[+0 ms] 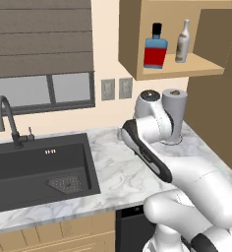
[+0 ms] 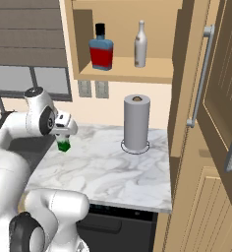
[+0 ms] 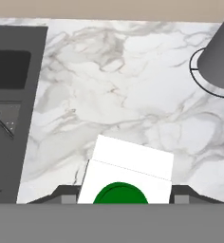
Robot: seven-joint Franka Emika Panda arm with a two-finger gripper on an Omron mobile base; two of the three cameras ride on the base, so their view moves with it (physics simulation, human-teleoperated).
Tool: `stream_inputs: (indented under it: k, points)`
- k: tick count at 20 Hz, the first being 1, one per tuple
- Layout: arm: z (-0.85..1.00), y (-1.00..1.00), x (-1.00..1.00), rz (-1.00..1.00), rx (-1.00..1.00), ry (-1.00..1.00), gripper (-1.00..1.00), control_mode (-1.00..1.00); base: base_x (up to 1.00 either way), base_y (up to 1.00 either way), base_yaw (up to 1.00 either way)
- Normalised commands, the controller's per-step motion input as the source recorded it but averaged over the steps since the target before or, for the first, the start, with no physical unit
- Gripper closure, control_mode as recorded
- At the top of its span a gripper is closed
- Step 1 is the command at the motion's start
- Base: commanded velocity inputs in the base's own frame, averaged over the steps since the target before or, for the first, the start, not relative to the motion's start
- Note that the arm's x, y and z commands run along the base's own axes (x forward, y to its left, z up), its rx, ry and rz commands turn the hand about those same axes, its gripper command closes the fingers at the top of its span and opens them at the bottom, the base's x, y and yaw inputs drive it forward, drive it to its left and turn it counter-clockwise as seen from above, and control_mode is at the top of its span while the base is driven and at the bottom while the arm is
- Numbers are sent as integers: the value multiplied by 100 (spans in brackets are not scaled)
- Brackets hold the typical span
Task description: Sort all alcoholic drinks to one cabinet, and non-alcoholic drinks to the other.
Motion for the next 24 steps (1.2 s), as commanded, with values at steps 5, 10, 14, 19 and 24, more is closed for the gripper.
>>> stream_inputs:
  k: [5, 10, 14, 19, 24]
  points:
    - [64, -10, -59, 13, 0, 0, 100, -100, 0, 0, 0]
    - [77, -5, -27, 2, 0, 3, 100, -100, 0, 0, 0]
    - [88, 0, -16, 0, 0, 4, 100, -100, 0, 0, 0]
    - [65, -1, -34, 0, 0, 0, 100, -100, 0, 0, 0]
    - [30, 0, -50, 0, 0, 0, 100, -100, 0, 0, 0]
